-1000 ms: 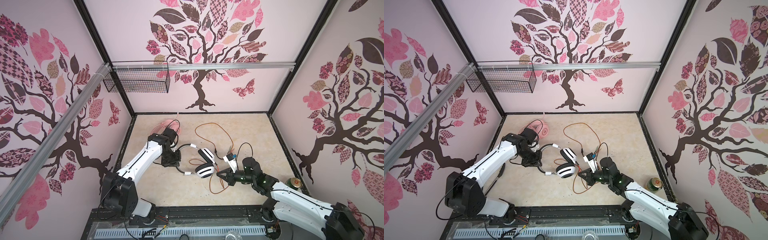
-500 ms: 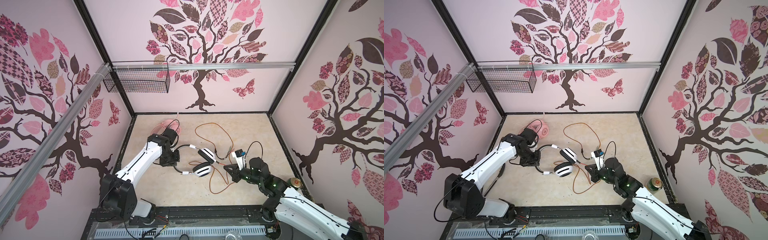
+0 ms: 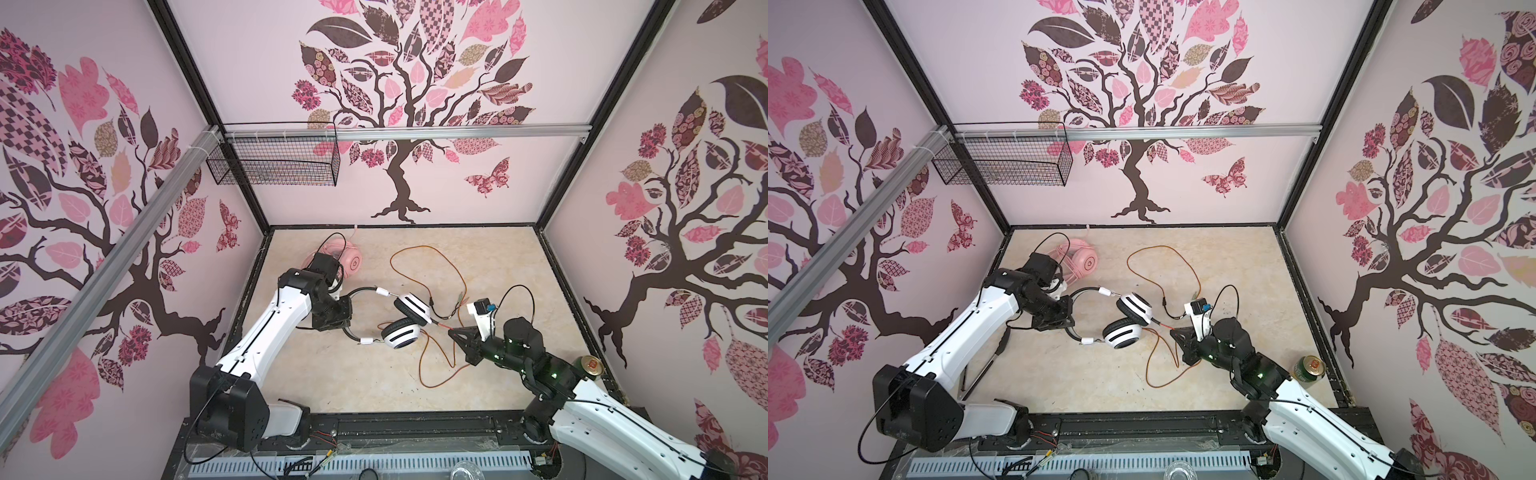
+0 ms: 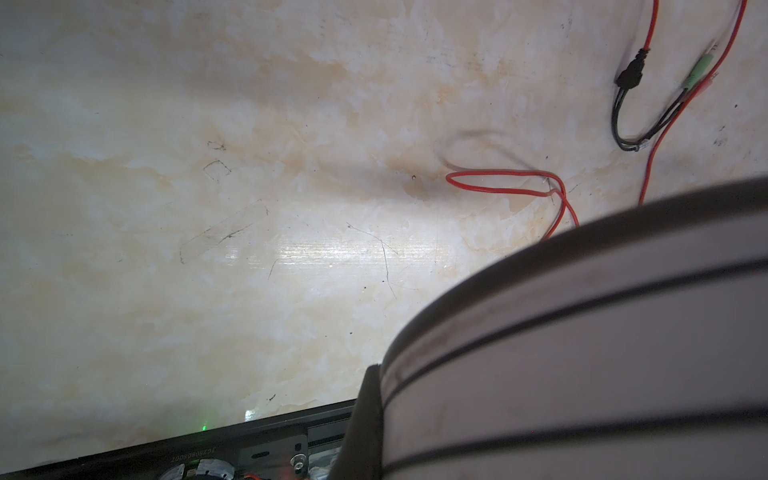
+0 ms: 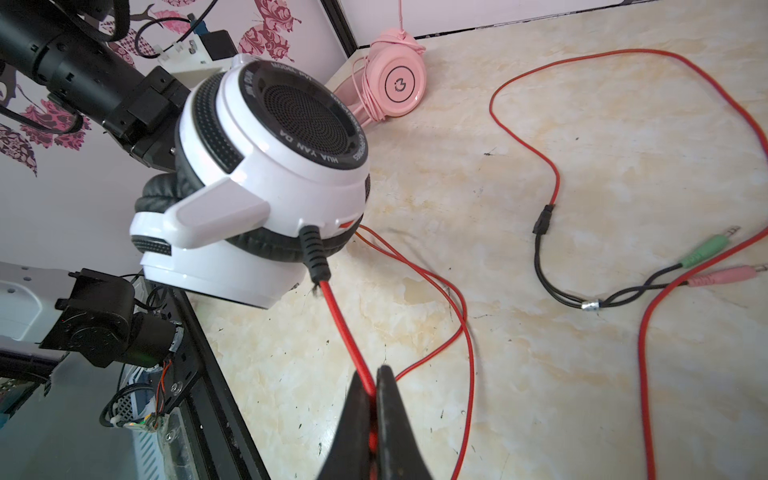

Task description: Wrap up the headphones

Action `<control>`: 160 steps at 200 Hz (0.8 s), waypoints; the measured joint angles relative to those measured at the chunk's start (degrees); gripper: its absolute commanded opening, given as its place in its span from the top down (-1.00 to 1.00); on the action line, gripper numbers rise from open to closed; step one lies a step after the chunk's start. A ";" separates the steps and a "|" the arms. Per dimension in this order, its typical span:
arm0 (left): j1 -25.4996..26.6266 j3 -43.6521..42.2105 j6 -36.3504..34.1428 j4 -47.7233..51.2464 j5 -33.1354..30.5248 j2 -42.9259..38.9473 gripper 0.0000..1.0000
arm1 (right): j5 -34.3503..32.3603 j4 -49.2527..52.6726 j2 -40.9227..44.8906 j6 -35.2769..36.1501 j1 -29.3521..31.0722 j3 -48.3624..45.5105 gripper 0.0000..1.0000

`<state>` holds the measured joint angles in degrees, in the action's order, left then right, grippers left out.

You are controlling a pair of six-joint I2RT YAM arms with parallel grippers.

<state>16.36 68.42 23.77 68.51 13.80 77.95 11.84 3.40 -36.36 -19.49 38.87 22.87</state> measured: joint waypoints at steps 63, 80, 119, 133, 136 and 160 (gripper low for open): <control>-0.92 0.00 -0.02 0.07 -0.02 0.00 1.00 | 4.28 -4.70 -3.28 -1.40 -0.07 -0.68 0.63; -2.36 0.00 1.20 -0.15 -2.03 -0.02 1.00 | 4.20 -3.93 -4.59 -1.95 -0.52 -0.76 0.24; -3.93 0.00 2.19 -0.57 -5.22 -0.02 1.00 | 2.16 -1.79 -5.07 -1.09 -0.76 -0.76 0.07; -3.91 0.00 2.19 -0.48 -5.20 0.00 1.00 | 1.14 -1.11 -5.07 -0.81 -0.76 -0.74 -0.10; -3.89 0.00 2.19 -0.46 -5.18 -0.02 1.00 | 0.94 -0.98 -5.07 -0.96 -0.79 -0.74 -0.11; -3.89 0.07 2.93 -0.02 -5.05 0.15 1.00 | -0.63 -0.37 -5.07 -0.37 -1.51 -0.70 -0.16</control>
<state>12.47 68.49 26.70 68.49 8.75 78.11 11.20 3.03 -41.43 -19.86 37.36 22.17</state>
